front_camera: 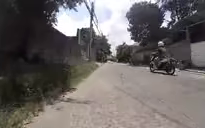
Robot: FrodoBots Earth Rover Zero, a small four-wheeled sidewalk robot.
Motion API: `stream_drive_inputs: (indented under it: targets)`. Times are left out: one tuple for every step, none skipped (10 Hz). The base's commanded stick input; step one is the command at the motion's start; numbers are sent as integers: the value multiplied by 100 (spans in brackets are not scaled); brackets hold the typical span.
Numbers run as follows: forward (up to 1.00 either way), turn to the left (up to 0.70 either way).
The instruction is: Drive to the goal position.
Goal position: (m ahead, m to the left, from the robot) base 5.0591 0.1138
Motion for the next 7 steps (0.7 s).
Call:
stream_drive_inputs:
  targets:
    - [100, 0]
    - [100, 0]
    - [100, -31]
    - [100, -40]
    - [100, -40]
    - [100, -40]
    - [100, -18]
